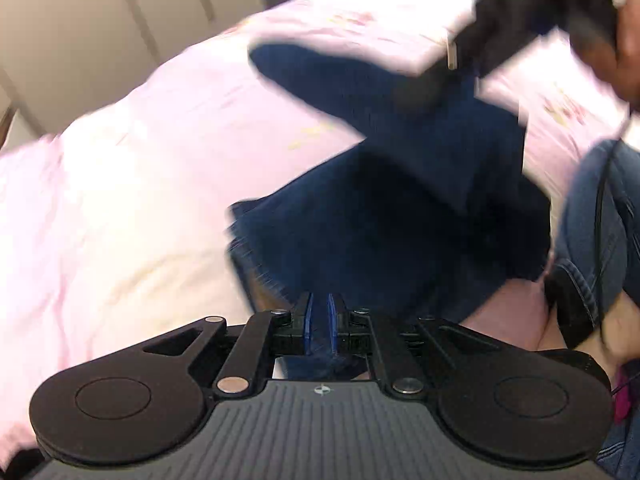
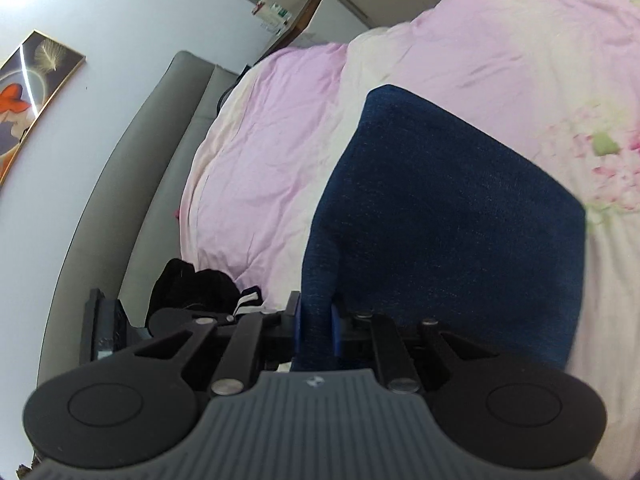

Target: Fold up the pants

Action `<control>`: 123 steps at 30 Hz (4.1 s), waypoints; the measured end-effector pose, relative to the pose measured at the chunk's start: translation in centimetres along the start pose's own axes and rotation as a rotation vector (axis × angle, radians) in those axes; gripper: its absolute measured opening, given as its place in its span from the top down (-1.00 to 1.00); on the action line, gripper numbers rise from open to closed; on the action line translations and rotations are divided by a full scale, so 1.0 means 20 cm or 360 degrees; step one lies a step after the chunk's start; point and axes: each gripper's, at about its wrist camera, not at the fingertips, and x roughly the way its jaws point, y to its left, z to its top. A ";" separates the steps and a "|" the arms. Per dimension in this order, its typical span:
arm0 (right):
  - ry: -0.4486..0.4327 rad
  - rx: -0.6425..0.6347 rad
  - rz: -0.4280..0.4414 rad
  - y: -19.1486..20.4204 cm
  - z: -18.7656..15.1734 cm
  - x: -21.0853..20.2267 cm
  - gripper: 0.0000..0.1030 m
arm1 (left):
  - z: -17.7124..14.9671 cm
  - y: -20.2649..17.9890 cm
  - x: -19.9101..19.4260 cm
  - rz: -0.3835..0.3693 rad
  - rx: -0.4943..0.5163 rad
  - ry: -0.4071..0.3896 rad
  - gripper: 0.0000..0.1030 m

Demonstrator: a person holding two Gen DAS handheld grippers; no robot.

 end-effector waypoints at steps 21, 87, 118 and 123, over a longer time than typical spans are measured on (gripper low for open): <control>0.0262 0.0063 -0.0201 -0.07 -0.16 0.96 0.40 | -0.12 0.27 -0.04 -0.0083 -0.0508 -0.0163 0.08; -0.0252 0.0367 -0.0224 -0.88 -0.27 0.30 0.60 | -0.32 0.51 0.60 -0.0434 -0.1455 -0.0142 0.39; 0.0058 -0.0046 -0.0039 -0.40 0.16 1.11 0.66 | -0.70 1.03 0.36 -0.0084 -0.1673 -0.0173 0.45; 0.0091 -0.0088 -0.0120 -0.45 0.16 1.19 0.56 | -0.71 1.01 0.41 -0.0047 -0.1623 -0.0131 0.39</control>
